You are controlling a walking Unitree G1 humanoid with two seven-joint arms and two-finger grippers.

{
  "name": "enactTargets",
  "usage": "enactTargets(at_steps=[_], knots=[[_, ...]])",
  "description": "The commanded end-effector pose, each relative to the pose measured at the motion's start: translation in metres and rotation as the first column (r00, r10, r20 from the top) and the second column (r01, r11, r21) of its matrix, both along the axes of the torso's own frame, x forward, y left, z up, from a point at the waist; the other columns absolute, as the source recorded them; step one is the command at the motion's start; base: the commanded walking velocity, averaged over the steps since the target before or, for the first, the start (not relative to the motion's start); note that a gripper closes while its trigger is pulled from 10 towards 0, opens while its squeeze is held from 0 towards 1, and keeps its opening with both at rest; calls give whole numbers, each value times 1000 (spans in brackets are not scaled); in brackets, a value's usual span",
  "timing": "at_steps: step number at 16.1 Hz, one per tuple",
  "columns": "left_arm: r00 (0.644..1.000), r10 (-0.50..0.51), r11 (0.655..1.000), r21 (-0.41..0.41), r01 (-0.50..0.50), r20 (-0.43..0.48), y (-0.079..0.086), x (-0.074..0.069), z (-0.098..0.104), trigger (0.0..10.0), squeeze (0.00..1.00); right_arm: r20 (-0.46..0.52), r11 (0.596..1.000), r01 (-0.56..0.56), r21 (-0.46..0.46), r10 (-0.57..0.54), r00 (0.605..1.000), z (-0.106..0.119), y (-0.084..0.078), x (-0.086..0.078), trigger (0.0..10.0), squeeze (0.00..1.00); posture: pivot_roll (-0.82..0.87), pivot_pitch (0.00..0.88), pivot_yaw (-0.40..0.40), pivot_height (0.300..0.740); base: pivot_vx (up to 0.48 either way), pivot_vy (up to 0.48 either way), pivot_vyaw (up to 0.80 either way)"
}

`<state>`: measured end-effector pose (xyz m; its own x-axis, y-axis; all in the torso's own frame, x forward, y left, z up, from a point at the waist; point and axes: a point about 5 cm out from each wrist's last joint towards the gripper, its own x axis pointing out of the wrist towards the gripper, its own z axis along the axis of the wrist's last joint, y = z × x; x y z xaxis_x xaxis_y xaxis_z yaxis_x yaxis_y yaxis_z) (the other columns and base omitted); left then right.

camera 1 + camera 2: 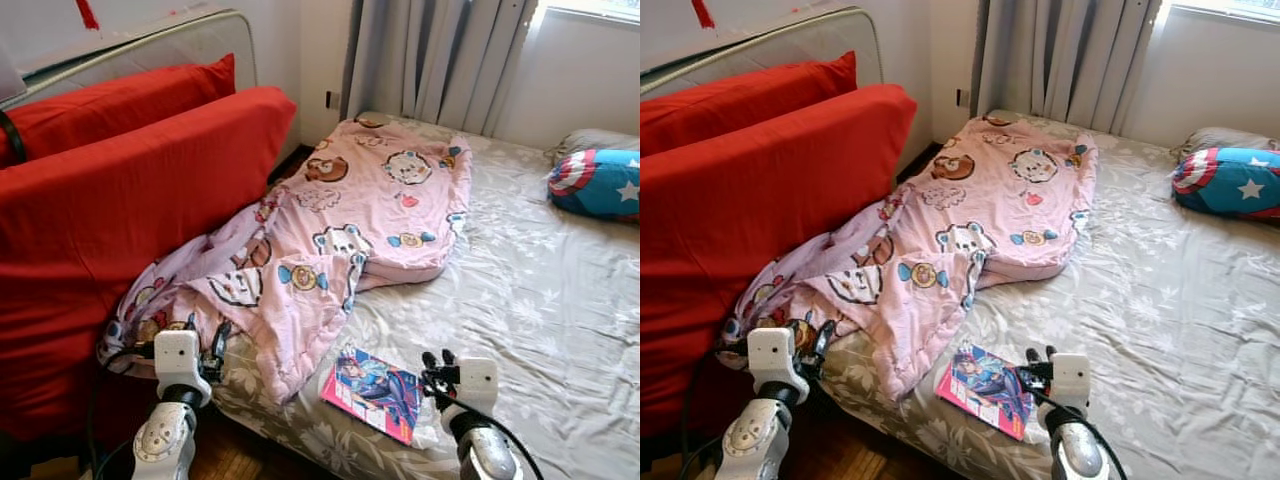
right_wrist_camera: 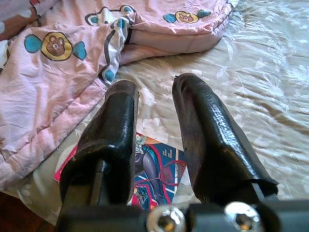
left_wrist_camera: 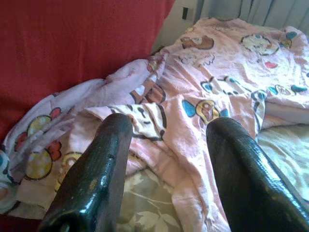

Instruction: Clean up the room

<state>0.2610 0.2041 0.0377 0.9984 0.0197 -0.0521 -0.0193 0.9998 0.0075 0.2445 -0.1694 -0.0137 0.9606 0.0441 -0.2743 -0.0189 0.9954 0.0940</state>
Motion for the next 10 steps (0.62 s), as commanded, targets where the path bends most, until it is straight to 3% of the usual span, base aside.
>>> enactTargets(at_steps=[1,10], knots=[[1000,2,1000,-12,-2,-7,0,-2,0,10000,0,-13,1000,-1,-13,1,1000,-1,-2,0,10000,0,15,0,-52,725,0,0,0],[1000,1,1000,-16,-1,-26,0,-2,-1,10000,0,-23,1000,-1,-12,0,1000,-1,-1,0,10000,0,16,0,-56,710,0,0,0]])
